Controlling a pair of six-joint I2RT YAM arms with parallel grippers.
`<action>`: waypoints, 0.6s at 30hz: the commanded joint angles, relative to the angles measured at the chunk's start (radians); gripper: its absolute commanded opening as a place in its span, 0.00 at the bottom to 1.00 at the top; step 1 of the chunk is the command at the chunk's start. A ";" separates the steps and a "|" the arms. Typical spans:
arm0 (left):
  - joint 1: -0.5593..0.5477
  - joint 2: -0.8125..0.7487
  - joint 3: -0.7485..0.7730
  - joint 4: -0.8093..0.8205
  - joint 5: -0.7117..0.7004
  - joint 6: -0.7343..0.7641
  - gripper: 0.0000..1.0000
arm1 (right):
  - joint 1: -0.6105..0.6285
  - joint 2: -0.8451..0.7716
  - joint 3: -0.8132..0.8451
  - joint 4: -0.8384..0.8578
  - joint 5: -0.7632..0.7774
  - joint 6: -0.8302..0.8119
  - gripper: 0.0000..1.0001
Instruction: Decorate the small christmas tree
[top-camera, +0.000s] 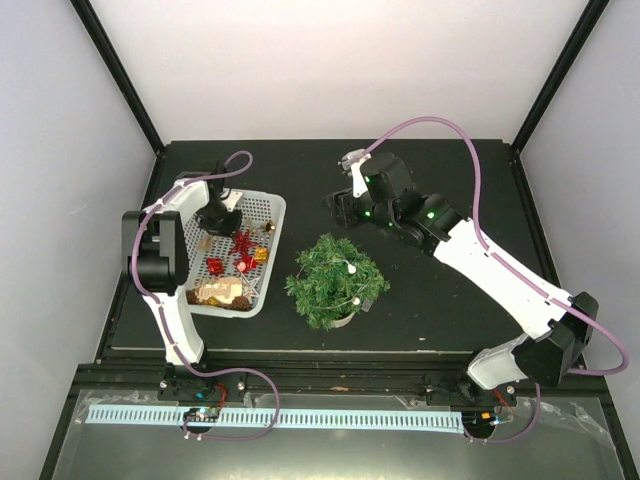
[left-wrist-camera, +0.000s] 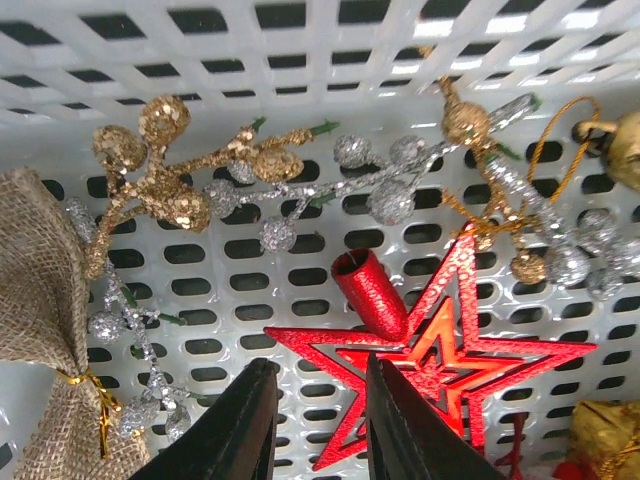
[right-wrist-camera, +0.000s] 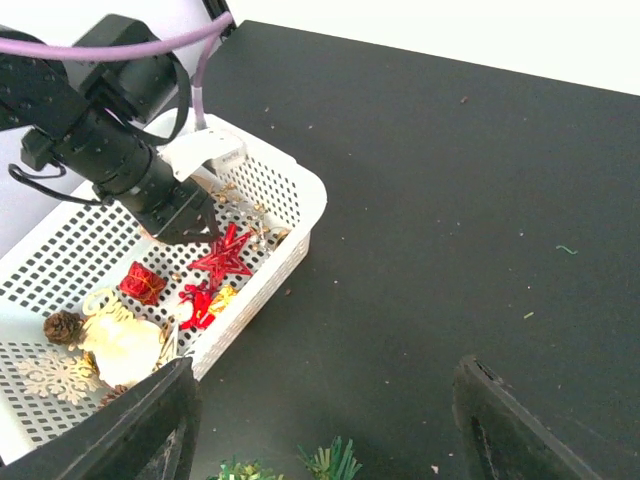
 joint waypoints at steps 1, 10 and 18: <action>-0.008 0.015 0.058 -0.021 0.045 -0.069 0.27 | -0.007 -0.033 -0.023 0.044 -0.011 0.007 0.70; -0.031 0.043 0.072 -0.021 0.043 -0.100 0.27 | -0.012 -0.039 -0.053 0.055 -0.012 0.006 0.70; -0.059 0.070 0.058 0.005 -0.013 -0.113 0.28 | -0.014 -0.044 -0.069 0.064 -0.020 0.003 0.70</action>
